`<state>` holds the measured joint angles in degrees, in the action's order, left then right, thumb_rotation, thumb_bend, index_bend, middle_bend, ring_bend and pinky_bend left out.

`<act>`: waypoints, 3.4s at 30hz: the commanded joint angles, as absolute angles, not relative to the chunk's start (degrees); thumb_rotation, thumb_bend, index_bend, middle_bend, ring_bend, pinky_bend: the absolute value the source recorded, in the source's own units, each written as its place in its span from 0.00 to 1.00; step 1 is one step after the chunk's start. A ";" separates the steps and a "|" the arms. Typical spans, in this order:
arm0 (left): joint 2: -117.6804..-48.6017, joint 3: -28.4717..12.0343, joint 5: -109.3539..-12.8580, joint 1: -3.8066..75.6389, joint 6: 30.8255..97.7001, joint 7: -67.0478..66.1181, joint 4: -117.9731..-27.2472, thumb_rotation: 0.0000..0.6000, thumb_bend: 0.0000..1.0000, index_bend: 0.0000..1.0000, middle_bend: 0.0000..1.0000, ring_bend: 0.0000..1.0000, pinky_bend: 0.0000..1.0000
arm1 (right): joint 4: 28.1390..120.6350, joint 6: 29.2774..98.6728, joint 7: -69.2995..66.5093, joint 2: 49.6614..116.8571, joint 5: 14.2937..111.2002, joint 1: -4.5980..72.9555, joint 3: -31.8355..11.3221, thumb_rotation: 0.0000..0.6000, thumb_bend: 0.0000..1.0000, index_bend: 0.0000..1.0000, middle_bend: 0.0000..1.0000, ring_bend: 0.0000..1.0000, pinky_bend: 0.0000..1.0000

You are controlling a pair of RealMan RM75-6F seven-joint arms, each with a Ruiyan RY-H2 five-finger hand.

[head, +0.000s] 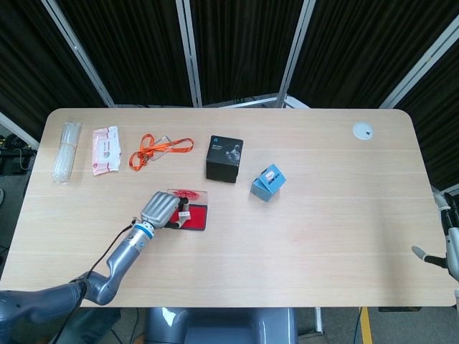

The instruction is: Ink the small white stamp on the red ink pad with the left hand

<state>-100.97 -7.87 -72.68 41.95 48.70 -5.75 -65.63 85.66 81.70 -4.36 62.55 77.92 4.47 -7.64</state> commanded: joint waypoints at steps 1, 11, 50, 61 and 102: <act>-101.37 -7.61 -72.80 41.84 48.67 -5.24 -64.98 1.00 0.39 0.59 0.55 0.85 0.91 | 85.66 81.69 -4.41 62.54 77.90 4.47 -7.66 1.00 0.00 0.00 0.00 0.00 0.00; -102.15 -7.07 -73.25 41.68 48.73 -4.35 -63.67 1.00 0.39 0.59 0.55 0.85 0.91 | 85.99 82.01 -4.56 62.34 78.24 4.38 -7.65 1.00 0.00 0.00 0.00 0.00 0.00; -87.15 -5.15 -74.66 35.11 54.49 1.52 -71.81 1.00 0.36 0.55 0.51 0.85 0.91 | 88.00 83.40 -4.22 61.67 79.96 3.88 -7.09 1.00 0.00 0.00 0.00 0.00 0.00; -89.17 -2.28 -77.09 33.30 54.20 5.09 -67.16 1.00 0.36 0.55 0.51 0.85 0.91 | 88.50 83.85 -4.34 61.40 80.35 3.71 -7.01 1.00 0.00 0.00 0.00 0.00 0.00; -82.00 -3.69 -83.81 26.56 72.08 5.82 -74.83 1.00 0.00 0.16 0.02 0.44 0.52 | 89.85 84.77 -5.42 60.41 81.76 3.38 -6.66 1.00 0.00 0.00 0.00 0.00 0.00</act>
